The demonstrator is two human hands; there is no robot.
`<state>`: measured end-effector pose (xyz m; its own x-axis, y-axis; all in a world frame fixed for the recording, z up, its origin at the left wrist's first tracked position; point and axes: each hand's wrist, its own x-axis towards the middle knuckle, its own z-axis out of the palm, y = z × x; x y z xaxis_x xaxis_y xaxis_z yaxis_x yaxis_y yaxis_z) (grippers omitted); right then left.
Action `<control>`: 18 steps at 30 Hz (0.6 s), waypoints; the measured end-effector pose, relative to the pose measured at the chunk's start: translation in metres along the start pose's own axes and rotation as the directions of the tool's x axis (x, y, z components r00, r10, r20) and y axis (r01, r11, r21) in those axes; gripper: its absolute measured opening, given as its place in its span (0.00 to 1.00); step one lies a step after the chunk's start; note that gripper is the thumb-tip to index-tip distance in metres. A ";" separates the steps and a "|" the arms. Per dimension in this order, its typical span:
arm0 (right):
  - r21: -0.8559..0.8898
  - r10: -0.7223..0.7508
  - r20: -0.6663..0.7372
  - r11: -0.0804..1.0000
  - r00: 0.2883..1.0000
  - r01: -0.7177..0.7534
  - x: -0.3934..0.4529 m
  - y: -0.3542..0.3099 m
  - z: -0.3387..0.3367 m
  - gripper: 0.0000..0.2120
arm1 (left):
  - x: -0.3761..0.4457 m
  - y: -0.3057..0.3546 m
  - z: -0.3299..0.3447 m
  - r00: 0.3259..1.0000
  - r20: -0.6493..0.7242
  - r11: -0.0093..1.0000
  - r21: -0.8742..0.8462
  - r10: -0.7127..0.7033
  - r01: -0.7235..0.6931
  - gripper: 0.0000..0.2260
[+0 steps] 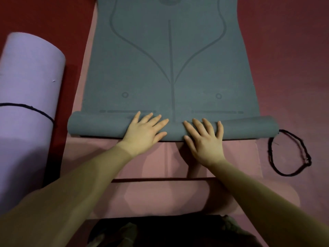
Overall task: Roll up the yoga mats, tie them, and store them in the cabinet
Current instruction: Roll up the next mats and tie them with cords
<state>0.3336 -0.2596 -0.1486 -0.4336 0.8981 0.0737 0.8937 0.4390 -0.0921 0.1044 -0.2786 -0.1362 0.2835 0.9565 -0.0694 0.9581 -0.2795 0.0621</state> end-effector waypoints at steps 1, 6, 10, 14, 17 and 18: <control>0.019 0.011 0.016 1.000 1.000 -0.011 0.007 0.001 0.000 0.23 | 0.000 0.003 -0.002 0.999 -0.018 1.000 0.011 -0.027 0.027 0.22; 0.058 -0.007 0.014 0.998 1.000 0.007 0.034 0.004 0.000 0.22 | -0.012 0.018 0.001 0.995 -0.070 0.998 0.004 -0.066 0.066 0.24; 0.040 0.013 -0.029 0.999 0.999 -0.012 0.031 0.001 0.000 0.22 | -0.003 0.009 -0.002 0.998 0.022 0.998 0.014 -0.059 0.058 0.26; 0.009 -0.051 -0.093 0.999 0.994 0.052 -0.002 -0.004 0.005 0.24 | 0.008 0.002 -0.003 0.994 0.100 0.999 -0.007 -0.053 0.054 0.27; 0.007 -0.057 -0.065 0.998 0.996 0.058 0.002 -0.001 0.004 0.24 | 0.013 -0.002 -0.003 0.994 0.096 0.998 -0.028 -0.055 0.058 0.27; 0.015 -0.051 -0.041 0.999 0.998 0.051 0.007 0.000 0.002 0.24 | 0.015 -0.001 -0.005 0.994 0.086 0.997 -0.032 -0.068 0.071 0.27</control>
<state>0.3308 -0.2531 -0.1499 -0.4733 0.8728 0.1192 0.8684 0.4850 -0.1035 0.1073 -0.2632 -0.1324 0.2203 0.9624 -0.1587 0.9740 -0.2083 0.0885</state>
